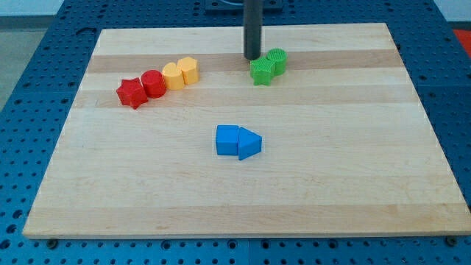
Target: Move your arm near to the yellow hexagon
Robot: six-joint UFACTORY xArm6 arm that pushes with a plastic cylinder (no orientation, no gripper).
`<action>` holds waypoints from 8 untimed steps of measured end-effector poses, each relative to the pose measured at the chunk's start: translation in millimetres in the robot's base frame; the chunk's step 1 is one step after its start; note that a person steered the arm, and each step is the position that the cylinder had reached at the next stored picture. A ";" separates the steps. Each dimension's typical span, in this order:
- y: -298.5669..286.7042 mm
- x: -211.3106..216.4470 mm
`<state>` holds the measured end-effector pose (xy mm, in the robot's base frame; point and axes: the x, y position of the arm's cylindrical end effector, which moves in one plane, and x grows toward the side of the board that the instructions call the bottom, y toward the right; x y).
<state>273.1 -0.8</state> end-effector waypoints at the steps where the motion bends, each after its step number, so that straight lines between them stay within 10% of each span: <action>1: -37.3 -1.4; 8: -67.3 22.0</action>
